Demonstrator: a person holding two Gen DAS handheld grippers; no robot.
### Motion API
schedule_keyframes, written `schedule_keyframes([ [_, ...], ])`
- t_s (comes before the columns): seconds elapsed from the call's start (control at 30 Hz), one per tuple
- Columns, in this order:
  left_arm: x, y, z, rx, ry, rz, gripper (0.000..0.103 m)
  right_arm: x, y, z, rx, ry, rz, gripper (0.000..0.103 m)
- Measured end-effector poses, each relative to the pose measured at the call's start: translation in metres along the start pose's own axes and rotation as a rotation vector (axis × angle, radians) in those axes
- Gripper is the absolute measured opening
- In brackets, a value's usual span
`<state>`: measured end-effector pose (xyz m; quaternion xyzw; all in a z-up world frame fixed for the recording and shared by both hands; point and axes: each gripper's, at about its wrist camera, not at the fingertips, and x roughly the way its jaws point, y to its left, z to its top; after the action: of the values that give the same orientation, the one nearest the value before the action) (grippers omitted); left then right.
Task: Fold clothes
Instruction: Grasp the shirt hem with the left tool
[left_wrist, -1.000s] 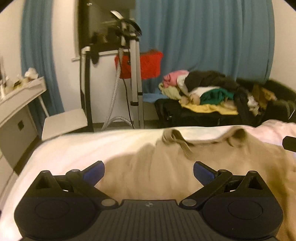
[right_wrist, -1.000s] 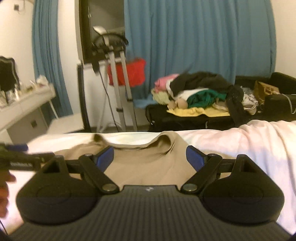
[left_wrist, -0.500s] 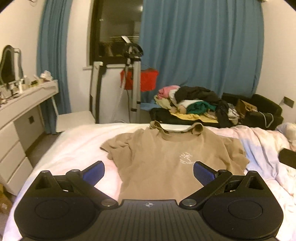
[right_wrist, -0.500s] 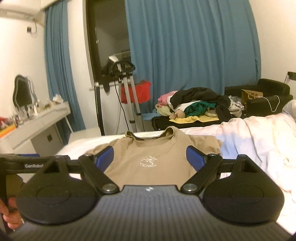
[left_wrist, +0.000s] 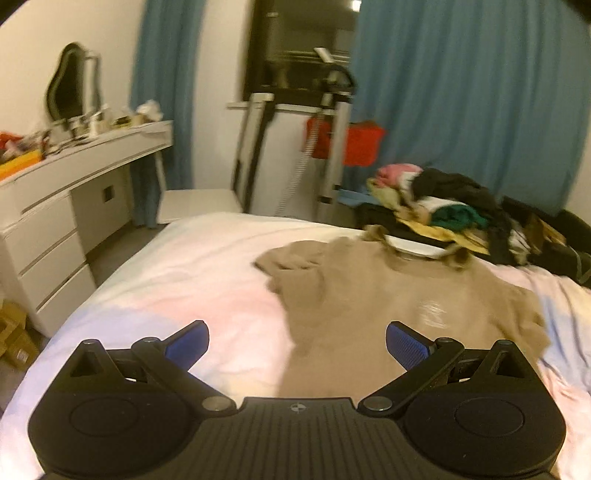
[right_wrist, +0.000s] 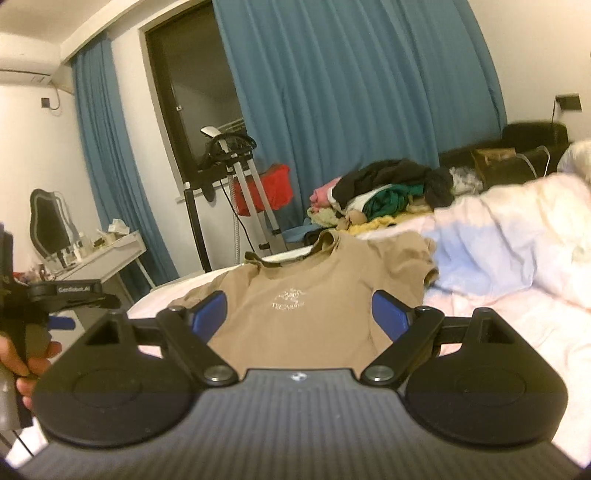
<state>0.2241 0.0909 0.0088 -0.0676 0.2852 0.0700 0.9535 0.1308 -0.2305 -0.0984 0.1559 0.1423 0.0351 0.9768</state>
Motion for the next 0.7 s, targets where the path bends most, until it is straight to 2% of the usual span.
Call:
schedule_keyframes([
  [0.23, 0.037, 0.036, -0.012, -0.032, 0.012, 0.041, 0.103, 0.019, 0.000, -0.012, -0.040, -0.005, 0.012, 0.087],
  [0.37, 0.070, 0.049, -0.018, -0.066, 0.028, 0.065, 0.103, 0.033, -0.011, -0.020, 0.025, 0.028, 0.004, 0.087],
  [0.53, 0.124, 0.070, -0.006, -0.209, 0.068, 0.086, 0.099, 0.052, -0.024, -0.034, 0.103, 0.073, -0.034, 0.087],
  [0.6, 0.143, 0.078, -0.002, -0.217, 0.043, 0.092, 0.099, 0.060, -0.027, -0.039, 0.108, 0.094, -0.060, 0.087],
  [0.7, 0.172, 0.089, 0.000, -0.213, 0.029, 0.100, 0.098, 0.073, -0.033, -0.045, 0.145, 0.122, -0.038, 0.087],
])
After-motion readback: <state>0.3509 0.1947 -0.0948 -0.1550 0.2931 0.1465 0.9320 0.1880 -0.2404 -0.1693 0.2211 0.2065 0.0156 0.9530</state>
